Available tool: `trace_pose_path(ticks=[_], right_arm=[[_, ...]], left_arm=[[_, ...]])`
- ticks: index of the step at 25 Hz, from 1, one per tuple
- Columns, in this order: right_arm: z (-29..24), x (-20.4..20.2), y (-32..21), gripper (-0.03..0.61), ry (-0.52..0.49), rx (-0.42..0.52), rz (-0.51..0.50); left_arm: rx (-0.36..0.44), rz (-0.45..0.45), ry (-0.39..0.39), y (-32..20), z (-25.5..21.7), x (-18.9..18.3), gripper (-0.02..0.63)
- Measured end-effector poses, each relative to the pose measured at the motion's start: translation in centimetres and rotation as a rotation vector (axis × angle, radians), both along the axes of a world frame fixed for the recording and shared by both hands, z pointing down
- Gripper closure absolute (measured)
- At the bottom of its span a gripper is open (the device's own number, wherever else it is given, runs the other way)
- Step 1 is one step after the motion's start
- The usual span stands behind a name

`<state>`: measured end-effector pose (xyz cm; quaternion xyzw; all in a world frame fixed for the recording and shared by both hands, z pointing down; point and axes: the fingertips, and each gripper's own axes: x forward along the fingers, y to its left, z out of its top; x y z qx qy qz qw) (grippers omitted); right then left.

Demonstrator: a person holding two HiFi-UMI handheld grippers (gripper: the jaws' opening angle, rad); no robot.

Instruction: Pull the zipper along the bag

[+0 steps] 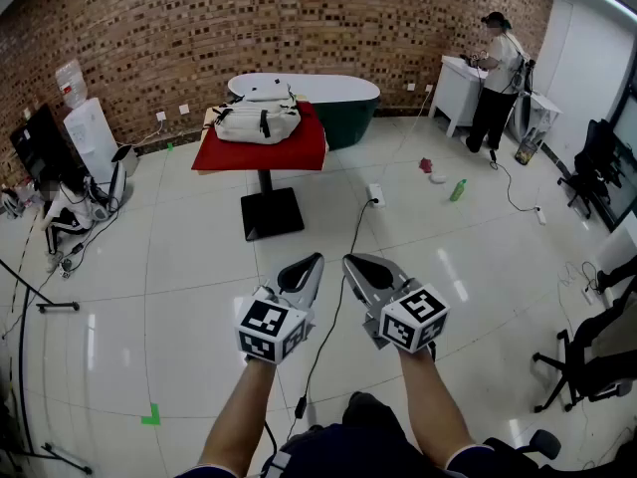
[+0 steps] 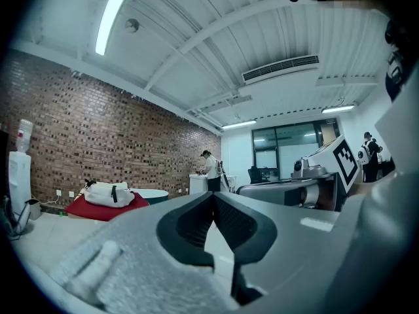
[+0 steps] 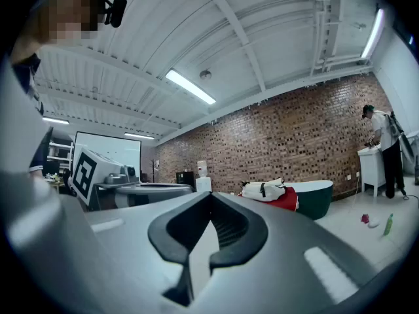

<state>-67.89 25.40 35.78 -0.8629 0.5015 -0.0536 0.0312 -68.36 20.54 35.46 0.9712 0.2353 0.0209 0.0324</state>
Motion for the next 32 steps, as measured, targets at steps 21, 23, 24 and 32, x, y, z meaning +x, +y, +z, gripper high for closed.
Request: trace_pose_path(ticks=[21,23,24,32], right_arm=[[0.7,36.8,-3.5,0.574,-0.024,0.035,-0.156],[0.3,39.7,-4.5,0.574,-0.014,0.033,-0.168],[0.1,41.1,-5.0,0.574,-0.011,0.032,-0.174],[1.8,53.6,-10.2,0.574,0.004,-0.003,-0.205]], left_arm=[[0.008,-0.258,-0.003,-6.0,2.4,35.0,0.611],[0.007,-0.269,-0.012,-6.9,2.4,37.6,0.611],[0.006,-0.273,-0.015,-7.3,2.4,38.9,0.611],[0.011,-0.287,-0.023,-12.3,4.4,51.1,0.611]])
